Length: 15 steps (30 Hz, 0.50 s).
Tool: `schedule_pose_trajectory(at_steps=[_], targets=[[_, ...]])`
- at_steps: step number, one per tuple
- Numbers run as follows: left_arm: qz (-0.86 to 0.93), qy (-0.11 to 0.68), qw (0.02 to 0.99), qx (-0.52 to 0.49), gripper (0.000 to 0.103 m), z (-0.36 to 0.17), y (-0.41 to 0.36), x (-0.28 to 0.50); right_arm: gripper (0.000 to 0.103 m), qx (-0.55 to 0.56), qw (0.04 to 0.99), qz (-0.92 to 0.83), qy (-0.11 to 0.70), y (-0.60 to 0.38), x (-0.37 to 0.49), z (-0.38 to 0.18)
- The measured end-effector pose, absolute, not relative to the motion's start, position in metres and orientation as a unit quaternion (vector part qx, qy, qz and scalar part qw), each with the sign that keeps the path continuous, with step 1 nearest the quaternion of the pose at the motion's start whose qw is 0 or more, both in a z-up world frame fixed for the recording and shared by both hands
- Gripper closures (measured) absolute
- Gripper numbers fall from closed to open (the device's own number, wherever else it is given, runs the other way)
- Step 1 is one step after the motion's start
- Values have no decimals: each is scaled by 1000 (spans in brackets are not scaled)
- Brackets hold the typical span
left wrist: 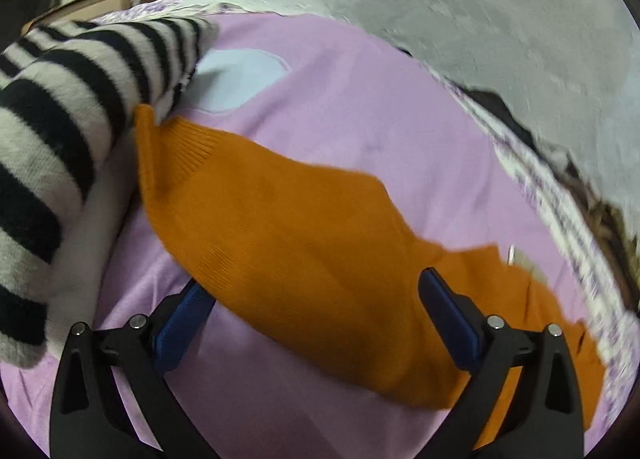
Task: Fold small clothes
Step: 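Grasp the other sleeve cuff with the left tool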
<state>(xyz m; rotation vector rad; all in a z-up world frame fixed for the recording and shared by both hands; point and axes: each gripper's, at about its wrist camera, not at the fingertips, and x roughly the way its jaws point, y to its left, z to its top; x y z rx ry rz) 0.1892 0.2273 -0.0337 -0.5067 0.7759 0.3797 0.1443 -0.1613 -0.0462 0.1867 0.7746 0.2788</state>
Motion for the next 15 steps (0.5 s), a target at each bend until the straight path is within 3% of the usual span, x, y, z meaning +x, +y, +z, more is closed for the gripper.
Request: schedule_pose_trajectory(at_steps=[6,7,8,11,15], targets=[[200,363,861,-296,5,-39,253,204,40,89,913,135,374,-161,144,-46],[204,354,859,-308,19,-39,260,205,40,88,913,135,374,-161,143,-46],[209,350,858,-311,42,-39,265,204,40,87,913,135,374,-161,144,-46],[193,349,851,-341,69,-44,276,204,40,85,913,135,376,-160,144,-46],[195,334,868,-311,91,-34,270,204,41,88,914,133,373,-161,144,-45]])
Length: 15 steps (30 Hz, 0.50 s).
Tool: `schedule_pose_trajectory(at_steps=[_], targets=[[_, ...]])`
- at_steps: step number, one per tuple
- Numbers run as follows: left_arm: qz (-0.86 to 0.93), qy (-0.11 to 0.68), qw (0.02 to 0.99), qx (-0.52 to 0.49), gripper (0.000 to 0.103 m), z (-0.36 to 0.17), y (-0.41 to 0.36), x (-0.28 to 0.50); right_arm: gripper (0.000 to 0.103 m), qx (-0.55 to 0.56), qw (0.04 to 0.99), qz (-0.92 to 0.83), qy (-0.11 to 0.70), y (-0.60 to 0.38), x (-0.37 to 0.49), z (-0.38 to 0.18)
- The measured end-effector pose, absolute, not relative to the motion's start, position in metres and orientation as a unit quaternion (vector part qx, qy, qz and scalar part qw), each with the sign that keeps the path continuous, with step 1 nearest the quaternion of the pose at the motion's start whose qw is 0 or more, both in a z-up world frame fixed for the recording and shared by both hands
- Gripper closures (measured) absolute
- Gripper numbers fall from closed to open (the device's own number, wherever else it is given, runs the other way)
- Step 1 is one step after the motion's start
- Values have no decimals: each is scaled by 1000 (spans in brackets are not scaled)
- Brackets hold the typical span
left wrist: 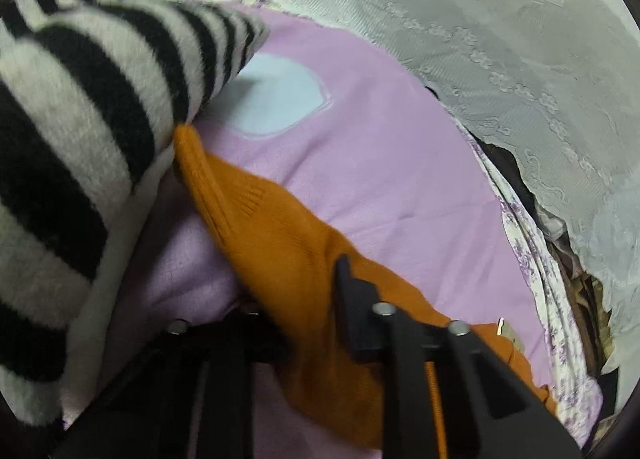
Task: Fold small clothes
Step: 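Grasp the other sleeve cuff with the left tool, then fold the held sleeve across the cardigan body with the left tool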
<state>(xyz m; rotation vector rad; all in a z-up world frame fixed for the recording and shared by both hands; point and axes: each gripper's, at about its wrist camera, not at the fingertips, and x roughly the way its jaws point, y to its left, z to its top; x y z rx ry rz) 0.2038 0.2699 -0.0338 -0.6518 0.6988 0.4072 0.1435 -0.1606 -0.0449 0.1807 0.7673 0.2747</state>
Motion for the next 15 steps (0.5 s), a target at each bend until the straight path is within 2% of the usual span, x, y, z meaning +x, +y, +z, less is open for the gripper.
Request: schedule_pose_trajectory(at_steps=[1,2,8,12,15], targets=[[201,329,872,-302,98,-31,268,203,42,91,916,131,369,-161,144,-43],[204,324,875,-296,99,-28,266,201,42,94,917,129,365,-161,144,-39],[207,306,882,-292,99,-19,269,191,43,75,919,144,360,-127,171,-18],[210,300,886,-283,99,-15,269,187,41,30,898,125,421,-100,198,-51],[208,306,886,-280,99,-17,269,189,42,32,904,130,407,-103,192,-43]])
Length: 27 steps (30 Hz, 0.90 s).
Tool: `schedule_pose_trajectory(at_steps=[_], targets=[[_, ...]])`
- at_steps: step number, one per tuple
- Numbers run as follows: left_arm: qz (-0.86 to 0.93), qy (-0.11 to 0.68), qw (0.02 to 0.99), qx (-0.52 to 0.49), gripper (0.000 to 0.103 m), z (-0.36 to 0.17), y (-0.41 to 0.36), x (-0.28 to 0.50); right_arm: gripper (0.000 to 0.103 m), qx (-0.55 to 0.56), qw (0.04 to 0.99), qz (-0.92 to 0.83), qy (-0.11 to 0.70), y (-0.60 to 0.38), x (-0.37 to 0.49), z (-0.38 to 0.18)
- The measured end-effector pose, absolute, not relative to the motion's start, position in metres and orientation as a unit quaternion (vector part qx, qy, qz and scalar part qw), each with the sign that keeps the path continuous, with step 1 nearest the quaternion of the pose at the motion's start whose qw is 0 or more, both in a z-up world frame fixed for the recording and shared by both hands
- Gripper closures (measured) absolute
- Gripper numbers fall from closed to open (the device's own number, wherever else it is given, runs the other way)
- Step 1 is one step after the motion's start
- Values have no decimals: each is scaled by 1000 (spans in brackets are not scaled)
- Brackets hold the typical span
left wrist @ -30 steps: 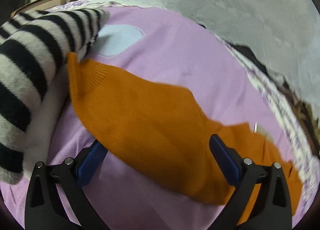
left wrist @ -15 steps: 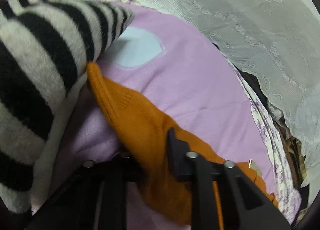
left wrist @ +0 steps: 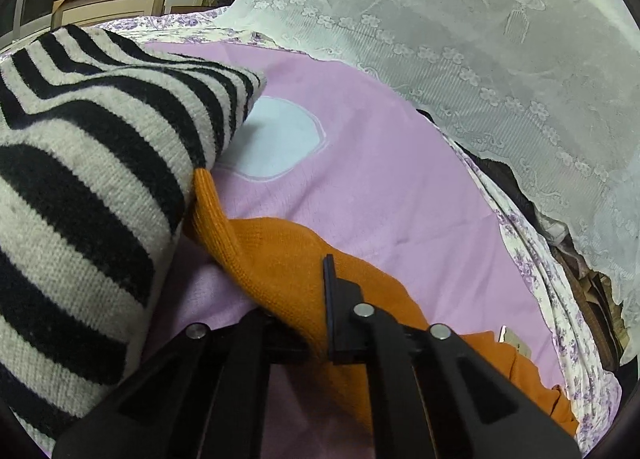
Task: Fold small clothes
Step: 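Fold the held sleeve across the cardigan body with the left tool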
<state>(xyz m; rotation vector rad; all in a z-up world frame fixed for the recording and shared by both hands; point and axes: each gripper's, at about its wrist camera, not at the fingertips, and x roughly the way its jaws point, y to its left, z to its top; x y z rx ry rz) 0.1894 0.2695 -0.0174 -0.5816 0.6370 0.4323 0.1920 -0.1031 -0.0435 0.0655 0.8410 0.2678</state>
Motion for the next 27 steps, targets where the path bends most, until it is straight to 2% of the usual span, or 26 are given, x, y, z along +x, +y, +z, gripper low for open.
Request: schedule_pose_trajectory(at_steps=[9,17,27], targets=[[201,266,923,-193,100,10,237,176,42,46,930,82,355,-192,142,-17],[182,245,947,-98,100,34,181,162,42,112,929,32,352,-285,119,-32],[146,222,964,10,100,73,81,167,41,158,910,60,378,-302,129,-56]])
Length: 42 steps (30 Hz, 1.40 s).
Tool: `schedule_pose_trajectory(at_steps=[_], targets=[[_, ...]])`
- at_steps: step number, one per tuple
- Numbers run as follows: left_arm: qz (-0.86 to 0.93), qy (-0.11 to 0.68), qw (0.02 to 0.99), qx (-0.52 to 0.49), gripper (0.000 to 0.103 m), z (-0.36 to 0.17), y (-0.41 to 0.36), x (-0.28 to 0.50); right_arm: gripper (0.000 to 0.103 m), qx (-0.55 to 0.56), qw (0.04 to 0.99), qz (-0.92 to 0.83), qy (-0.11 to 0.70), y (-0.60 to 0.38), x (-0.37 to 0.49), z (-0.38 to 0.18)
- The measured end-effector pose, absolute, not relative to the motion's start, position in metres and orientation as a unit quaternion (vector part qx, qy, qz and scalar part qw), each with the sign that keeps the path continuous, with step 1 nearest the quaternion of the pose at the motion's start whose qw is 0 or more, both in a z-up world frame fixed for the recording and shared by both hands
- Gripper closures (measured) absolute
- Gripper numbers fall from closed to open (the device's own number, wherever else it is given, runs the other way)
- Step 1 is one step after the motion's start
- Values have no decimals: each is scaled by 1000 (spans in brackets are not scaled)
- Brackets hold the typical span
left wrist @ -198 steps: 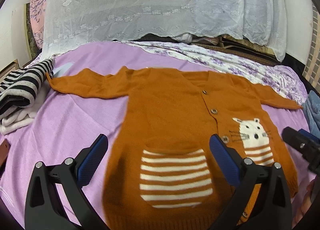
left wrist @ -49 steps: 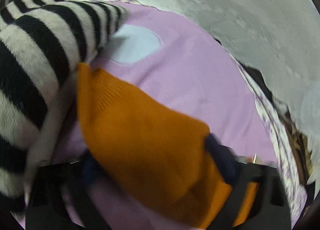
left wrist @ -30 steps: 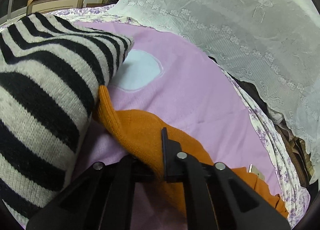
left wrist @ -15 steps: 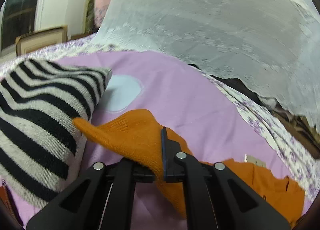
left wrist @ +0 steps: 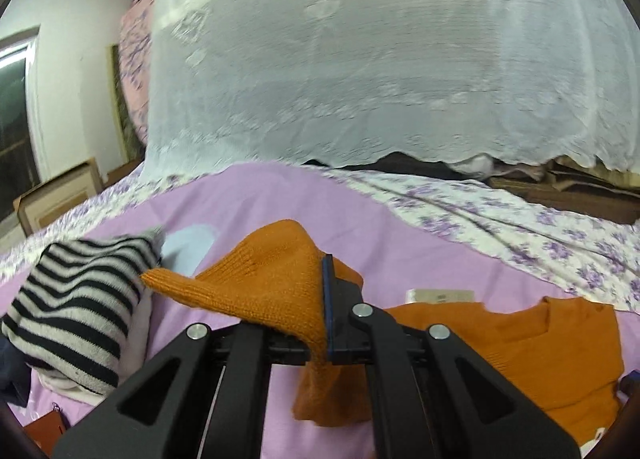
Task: Fold small clothes
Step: 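Fold the held sleeve across the cardigan body with the left tool, then open the left tool on the folded sleeve and withdraw it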
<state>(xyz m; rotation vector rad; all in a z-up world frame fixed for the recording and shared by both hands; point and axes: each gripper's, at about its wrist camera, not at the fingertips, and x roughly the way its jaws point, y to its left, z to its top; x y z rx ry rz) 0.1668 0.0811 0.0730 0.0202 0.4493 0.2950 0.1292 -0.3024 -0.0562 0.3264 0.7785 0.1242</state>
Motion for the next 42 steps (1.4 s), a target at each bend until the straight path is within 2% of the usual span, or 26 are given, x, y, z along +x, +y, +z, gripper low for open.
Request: schedule_pose_trajectory(at_steps=[5,21,30,31,33,34,35,42], targets=[[128,221,966,35,100,77,34,176,41,202,902,75,375,-313,127,-61],[51,242,966,79,100,42,-100,201,34,205,899,80,378,-313,132,-62],[9,313,944,106,97,-8,-131,217,34,210,898,81,378,-315,133,-63],[1,320,942,102,95,-9,-131,218,34,210,898,81,378,-315,133,-63],[-15,331,938,101,64,-13,-133,217,34,212,897,82,378,-315,134,-63],[-17,328,938,107,33,-14,-136,214,34,214,897,82,378,-316,133,-64],[-16,316,941,120,18,-14,-139,209,34,215,897,83,377,-316,134,-64],[-29,227,952,203,9,5,-164,173,34,223,896,85,375,-318,133,-65]])
